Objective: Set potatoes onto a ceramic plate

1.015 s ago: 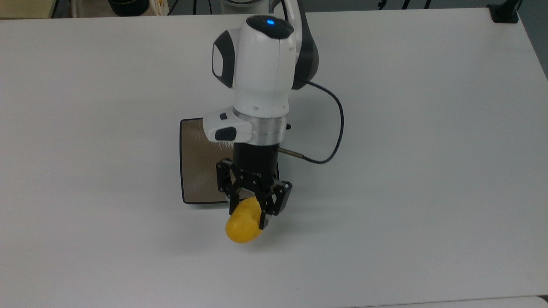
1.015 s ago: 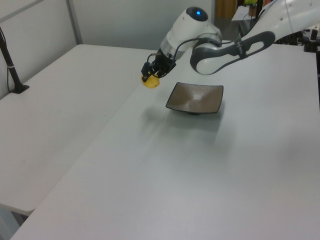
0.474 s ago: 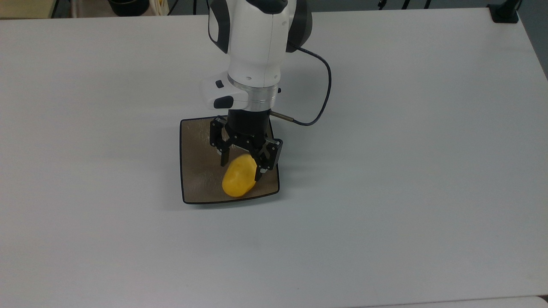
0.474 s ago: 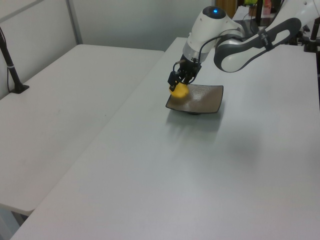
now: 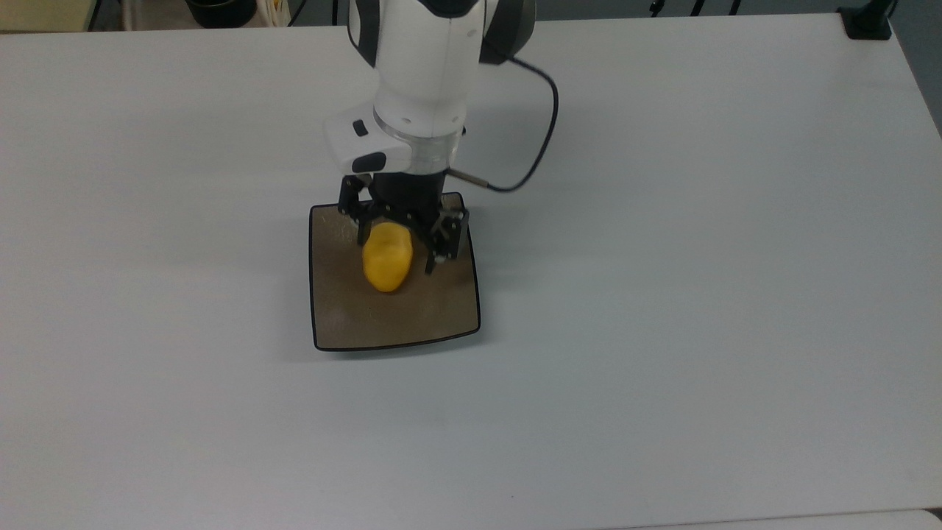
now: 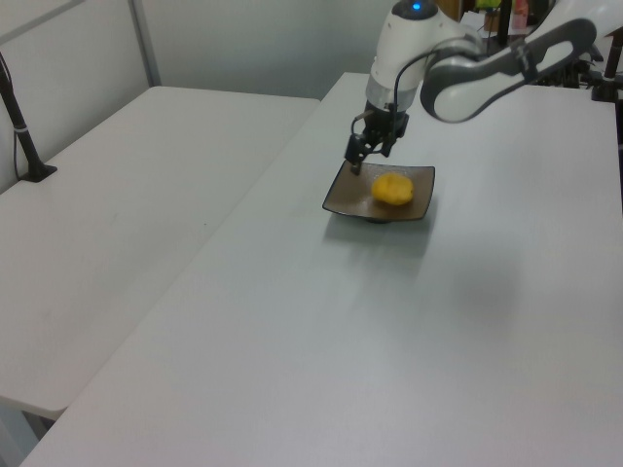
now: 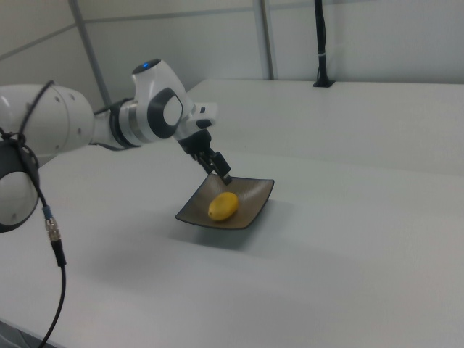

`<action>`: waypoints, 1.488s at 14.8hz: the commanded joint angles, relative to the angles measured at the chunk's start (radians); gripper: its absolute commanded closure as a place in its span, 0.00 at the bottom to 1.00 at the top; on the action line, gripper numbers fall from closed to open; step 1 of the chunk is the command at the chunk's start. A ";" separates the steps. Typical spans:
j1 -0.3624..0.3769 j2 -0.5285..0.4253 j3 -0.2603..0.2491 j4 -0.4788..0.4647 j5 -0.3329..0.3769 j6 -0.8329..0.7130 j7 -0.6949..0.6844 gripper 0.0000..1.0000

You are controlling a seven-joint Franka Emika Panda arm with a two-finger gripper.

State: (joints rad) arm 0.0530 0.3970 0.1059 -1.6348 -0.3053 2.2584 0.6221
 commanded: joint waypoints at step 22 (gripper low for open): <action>-0.001 -0.428 -0.034 -0.332 0.295 -0.306 -0.526 0.00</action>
